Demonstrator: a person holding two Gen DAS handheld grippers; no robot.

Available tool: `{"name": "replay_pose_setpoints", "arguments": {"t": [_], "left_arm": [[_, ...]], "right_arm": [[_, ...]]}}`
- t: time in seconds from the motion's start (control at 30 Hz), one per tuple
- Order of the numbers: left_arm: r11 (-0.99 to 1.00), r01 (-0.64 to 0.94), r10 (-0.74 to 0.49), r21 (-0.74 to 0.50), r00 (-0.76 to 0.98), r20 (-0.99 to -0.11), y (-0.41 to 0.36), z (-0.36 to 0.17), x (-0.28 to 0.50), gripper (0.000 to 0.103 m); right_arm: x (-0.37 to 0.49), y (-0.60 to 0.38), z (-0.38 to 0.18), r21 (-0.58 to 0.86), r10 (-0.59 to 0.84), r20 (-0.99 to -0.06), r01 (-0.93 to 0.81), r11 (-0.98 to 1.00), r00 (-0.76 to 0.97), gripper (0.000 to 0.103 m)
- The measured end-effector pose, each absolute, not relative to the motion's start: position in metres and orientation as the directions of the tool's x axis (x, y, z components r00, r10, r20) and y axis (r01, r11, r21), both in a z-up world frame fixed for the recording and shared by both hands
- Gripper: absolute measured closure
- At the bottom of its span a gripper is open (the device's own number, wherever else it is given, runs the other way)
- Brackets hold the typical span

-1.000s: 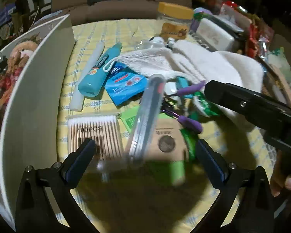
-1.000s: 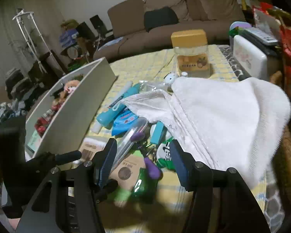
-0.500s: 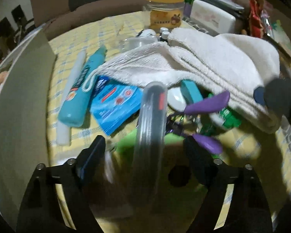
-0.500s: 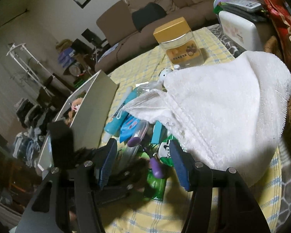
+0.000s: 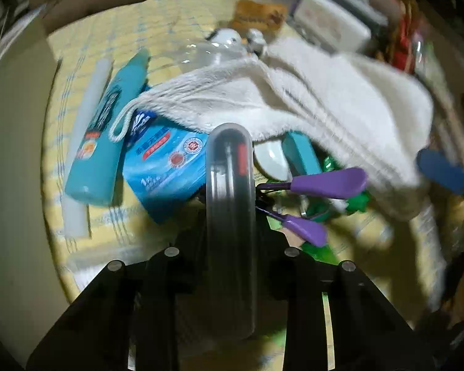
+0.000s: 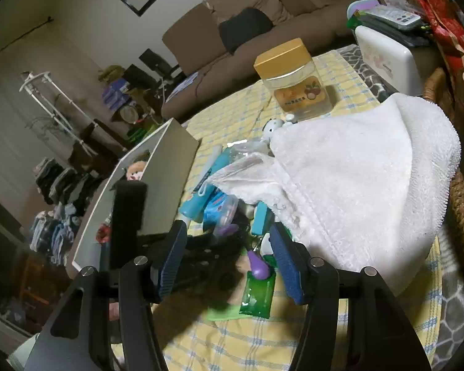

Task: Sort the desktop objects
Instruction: 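Lift the clear case with the left gripper and carry it over the box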

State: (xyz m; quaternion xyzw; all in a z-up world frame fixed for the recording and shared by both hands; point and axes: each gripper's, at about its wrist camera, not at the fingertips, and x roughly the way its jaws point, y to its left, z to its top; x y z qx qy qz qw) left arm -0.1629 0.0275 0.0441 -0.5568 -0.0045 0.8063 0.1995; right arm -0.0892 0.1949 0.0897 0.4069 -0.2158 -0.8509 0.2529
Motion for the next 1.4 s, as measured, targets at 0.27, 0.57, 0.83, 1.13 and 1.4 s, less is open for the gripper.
{"name": "replay_pose_setpoints", "arguments": {"t": [0.27,0.57,0.83,1.13,1.4], "left_arm": [[-0.924,-0.281,0.362,-0.260,-0.421,-0.832,0.003,0.070,-0.116,0.076],[-0.896,-0.364,0.412,-0.256,-0.460,-0.787,0.021,0.101,-0.053,0.076],[-0.879,-0.332,0.473,-0.342,-0.516,-0.714,-0.015,0.144,-0.022,0.077],[-0.894,-0.331,0.446,-0.303,-0.582,-0.679,-0.086,0.218,-0.020,0.077],[-0.936,-0.235,0.350,-0.262,-0.562,-0.749,-0.137,0.202,-0.066,0.077]], "right_arm": [[-0.084,0.181,0.092,0.604,-0.660,-0.567,0.296,-0.740,-0.492,0.044],[-0.069,0.113,0.082,0.566,-0.684,-0.621,0.385,-0.729,-0.382,0.067],[-0.043,0.088,0.120,0.599,-0.740,-0.572,0.436,-0.672,-0.354,0.092],[-0.043,0.022,0.190,0.596,-0.789,-0.511,0.521,-0.611,-0.341,0.091],[-0.087,-0.051,0.183,0.579,-0.756,-0.571,0.496,-0.647,-0.319,0.093]]}}
